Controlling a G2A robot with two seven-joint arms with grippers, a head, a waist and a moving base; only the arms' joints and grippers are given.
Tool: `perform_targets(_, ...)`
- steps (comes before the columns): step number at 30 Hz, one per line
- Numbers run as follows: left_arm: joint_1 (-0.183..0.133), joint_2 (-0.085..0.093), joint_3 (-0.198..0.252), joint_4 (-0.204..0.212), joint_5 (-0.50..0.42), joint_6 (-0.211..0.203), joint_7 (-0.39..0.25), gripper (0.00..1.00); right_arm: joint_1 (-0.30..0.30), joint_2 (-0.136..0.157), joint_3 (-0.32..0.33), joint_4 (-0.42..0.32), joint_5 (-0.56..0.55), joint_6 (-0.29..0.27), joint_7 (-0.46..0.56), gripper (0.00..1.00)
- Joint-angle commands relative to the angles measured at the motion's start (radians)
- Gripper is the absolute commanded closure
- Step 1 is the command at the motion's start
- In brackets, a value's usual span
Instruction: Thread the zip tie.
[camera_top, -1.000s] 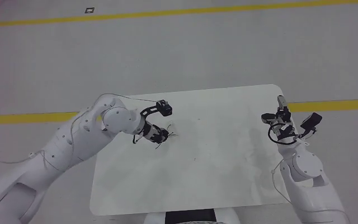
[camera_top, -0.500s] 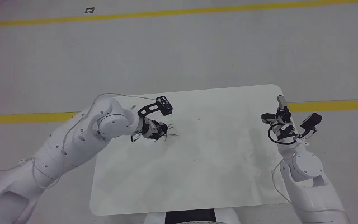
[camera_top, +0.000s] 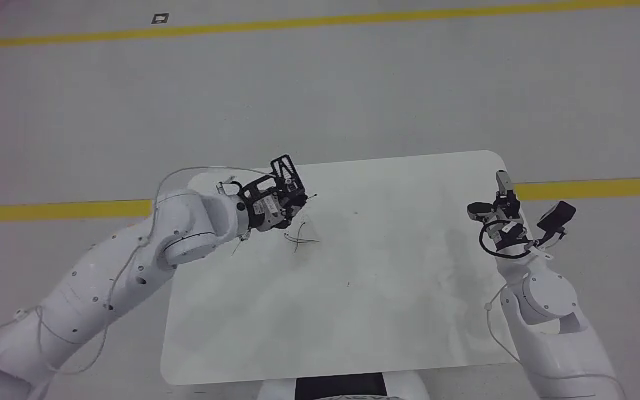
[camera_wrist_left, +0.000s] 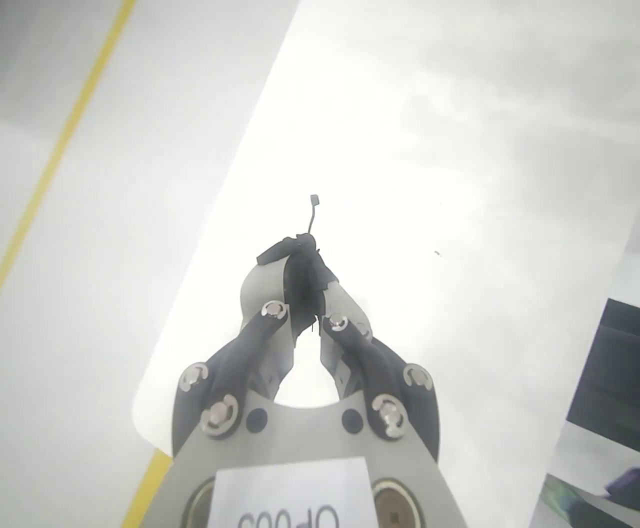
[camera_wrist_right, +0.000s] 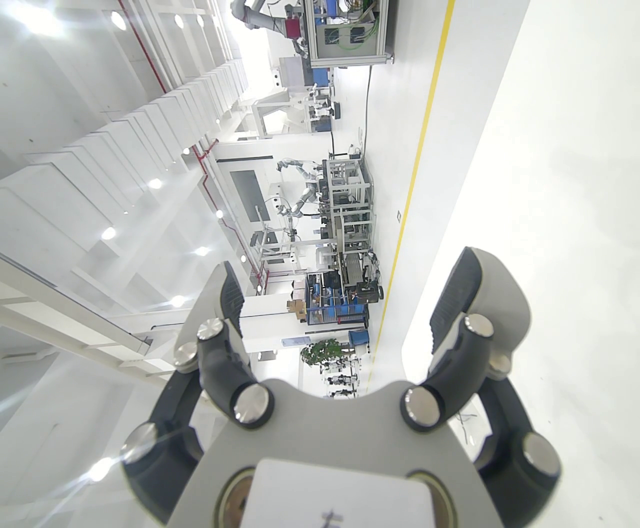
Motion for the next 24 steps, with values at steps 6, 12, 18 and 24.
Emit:
perform_targets(6, 0.038, 0.069, 0.007, -0.017, 0.017, 0.0, 0.145, 1.0, 0.0, 0.0, 0.0, 0.0, 0.0, 0.0, 0.0, 0.0)
perform_targets(12, 0.038, 0.069, 0.007, -0.017, 0.017, 0.0, 0.145, 1.0, 0.0, 0.0, 0.0, 0.0, 0.0, 0.0, 0.0, 0.0)
perform_targets(18, 0.05, 0.075, 0.009, 0.06, 0.007, 0.0, 0.339, 1.0, 0.0, 0.0, 0.0, 0.0, 0.0, 0.0, 0.0, 0.0)
perform_targets(24, 0.027, 0.123, 0.068, 0.15, 0.076, 0.0, 0.651, 1.0, 0.0, 0.0, 0.0, 0.0, 0.0, 0.0, 0.0, 0.0)
